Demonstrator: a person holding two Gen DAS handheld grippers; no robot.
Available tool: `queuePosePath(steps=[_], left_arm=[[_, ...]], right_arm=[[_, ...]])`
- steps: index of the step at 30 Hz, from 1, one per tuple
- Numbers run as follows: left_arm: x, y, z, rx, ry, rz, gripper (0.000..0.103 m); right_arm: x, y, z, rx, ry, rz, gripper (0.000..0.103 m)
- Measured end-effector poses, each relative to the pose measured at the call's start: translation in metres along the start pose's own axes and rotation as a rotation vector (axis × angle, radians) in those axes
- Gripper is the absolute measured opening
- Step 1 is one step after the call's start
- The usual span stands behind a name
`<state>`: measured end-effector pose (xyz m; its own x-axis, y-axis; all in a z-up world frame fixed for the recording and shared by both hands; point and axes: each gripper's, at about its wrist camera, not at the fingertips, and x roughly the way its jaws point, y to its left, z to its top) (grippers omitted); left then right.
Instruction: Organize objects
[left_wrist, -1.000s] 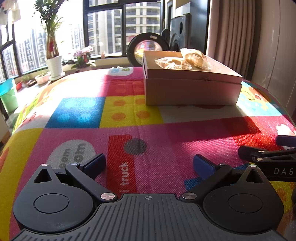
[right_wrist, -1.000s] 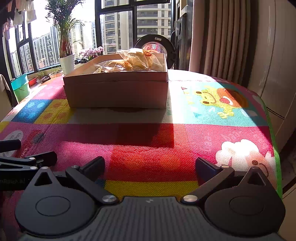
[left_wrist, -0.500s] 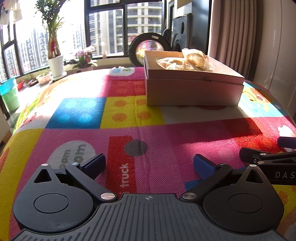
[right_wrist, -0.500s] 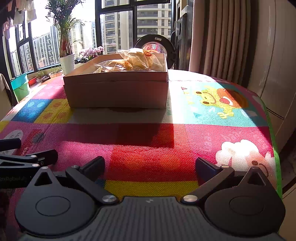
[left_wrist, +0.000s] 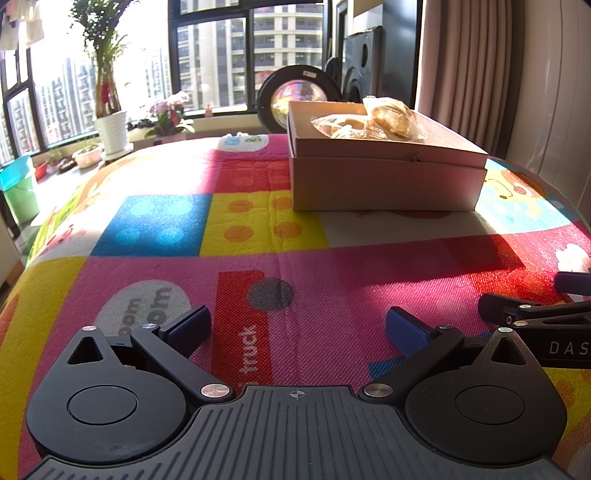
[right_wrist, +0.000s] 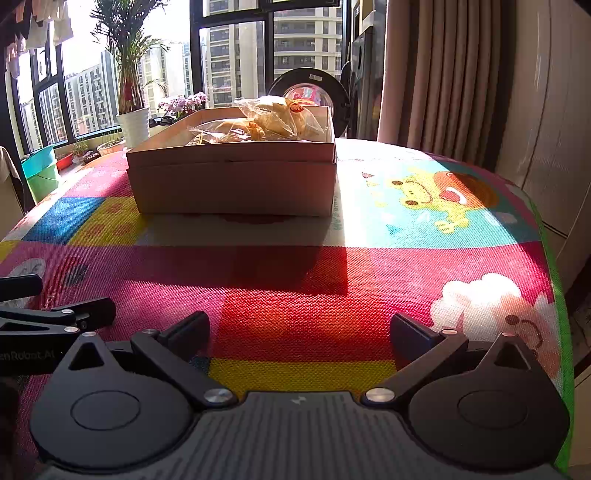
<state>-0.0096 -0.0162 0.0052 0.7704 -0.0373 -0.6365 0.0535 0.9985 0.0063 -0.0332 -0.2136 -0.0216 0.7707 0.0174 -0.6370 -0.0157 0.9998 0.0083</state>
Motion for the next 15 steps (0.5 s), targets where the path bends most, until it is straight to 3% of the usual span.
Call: queuePosePath(steps=[15], left_arm=[[-0.0002,-0.0001,-0.0002,0.0,0.0,0.002,0.103]], right_arm=[[0.0005,0.0,0.0009,-0.001,0.001,0.0,0.103]])
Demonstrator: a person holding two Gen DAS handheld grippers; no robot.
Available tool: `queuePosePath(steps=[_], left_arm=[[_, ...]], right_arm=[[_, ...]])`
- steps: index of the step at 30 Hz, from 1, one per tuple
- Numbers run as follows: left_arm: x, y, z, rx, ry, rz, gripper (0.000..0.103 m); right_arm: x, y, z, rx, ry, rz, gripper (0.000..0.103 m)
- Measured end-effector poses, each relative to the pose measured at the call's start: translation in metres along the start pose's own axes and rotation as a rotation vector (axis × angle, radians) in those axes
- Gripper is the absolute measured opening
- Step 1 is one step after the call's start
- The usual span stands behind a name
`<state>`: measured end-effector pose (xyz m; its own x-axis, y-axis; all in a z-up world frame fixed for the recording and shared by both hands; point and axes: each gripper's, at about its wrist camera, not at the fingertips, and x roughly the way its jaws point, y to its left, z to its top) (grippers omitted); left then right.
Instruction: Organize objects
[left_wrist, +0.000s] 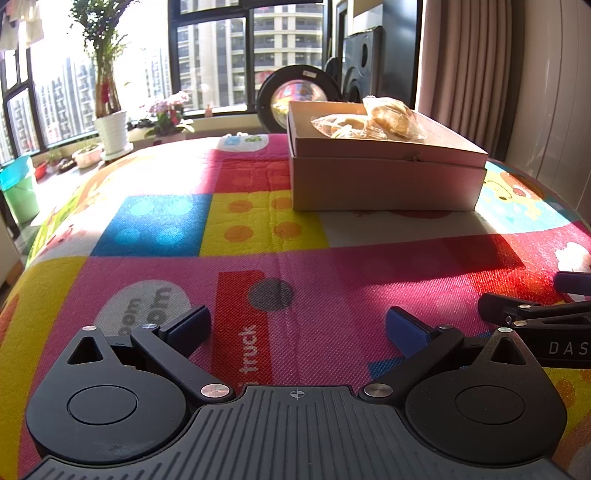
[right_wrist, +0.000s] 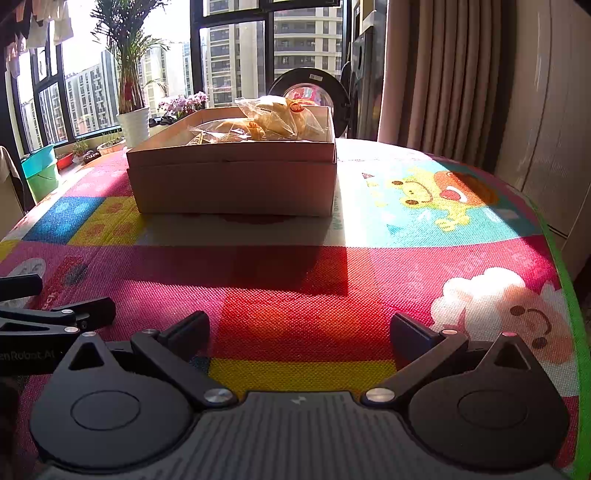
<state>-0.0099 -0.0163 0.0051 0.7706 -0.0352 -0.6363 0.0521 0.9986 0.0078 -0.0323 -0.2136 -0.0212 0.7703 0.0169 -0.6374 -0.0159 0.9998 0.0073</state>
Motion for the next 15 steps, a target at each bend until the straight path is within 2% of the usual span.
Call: queuePosePath(steps=[15], left_arm=[[-0.0009,-0.0005,-0.0003,0.003,0.0,0.005,0.103]], right_arm=[[0.0018,0.0005,-0.0007,0.001,-0.001,0.004,0.103]])
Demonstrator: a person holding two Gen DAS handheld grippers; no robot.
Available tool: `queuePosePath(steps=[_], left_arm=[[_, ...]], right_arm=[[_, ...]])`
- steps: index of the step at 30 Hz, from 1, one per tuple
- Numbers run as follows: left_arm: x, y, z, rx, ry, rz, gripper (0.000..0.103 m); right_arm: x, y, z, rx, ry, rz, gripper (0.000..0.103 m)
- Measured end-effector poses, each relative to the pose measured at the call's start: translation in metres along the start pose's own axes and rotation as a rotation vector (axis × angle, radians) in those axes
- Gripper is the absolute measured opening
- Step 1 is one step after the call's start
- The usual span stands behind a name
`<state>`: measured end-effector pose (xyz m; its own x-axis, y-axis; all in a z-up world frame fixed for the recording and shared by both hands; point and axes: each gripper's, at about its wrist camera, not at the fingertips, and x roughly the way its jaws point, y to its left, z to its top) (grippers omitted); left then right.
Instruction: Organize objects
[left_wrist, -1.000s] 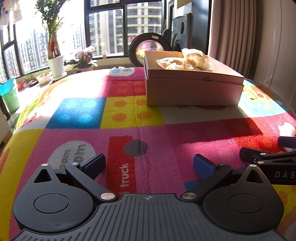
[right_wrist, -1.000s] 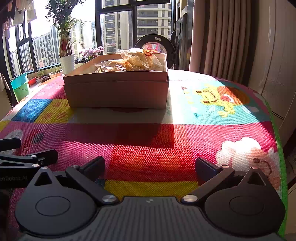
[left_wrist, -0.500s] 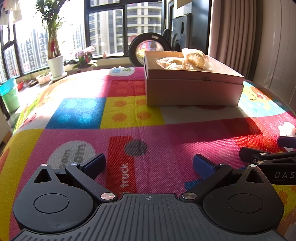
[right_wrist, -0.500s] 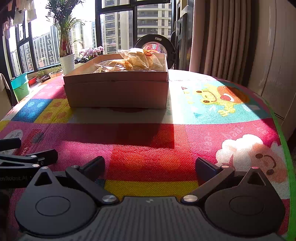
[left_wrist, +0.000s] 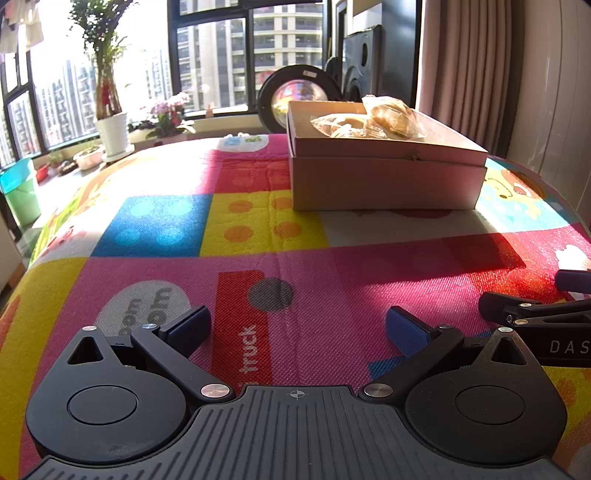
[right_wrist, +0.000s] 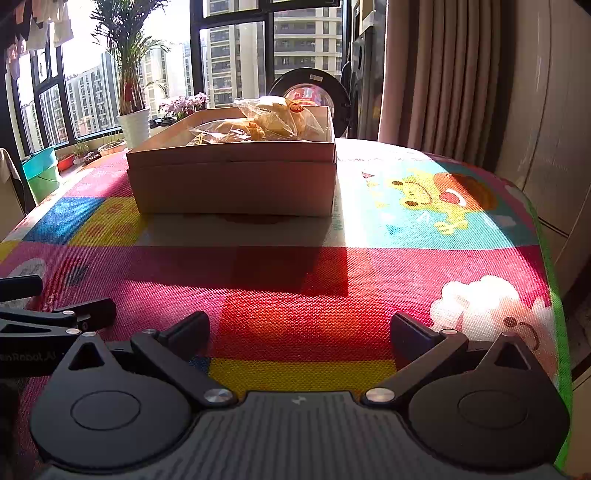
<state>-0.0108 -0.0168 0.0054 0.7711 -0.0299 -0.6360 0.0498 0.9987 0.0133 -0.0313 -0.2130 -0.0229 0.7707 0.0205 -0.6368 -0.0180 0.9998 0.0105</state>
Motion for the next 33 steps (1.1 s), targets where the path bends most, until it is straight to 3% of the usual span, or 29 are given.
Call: queuePosePath(steps=[33], left_arm=[[0.0007,0.002,0.0009,-0.002,0.001,0.001,0.103]], right_arm=[[-0.0046,0.0008,-0.0012,0.0,-0.001,-0.002,0.103]])
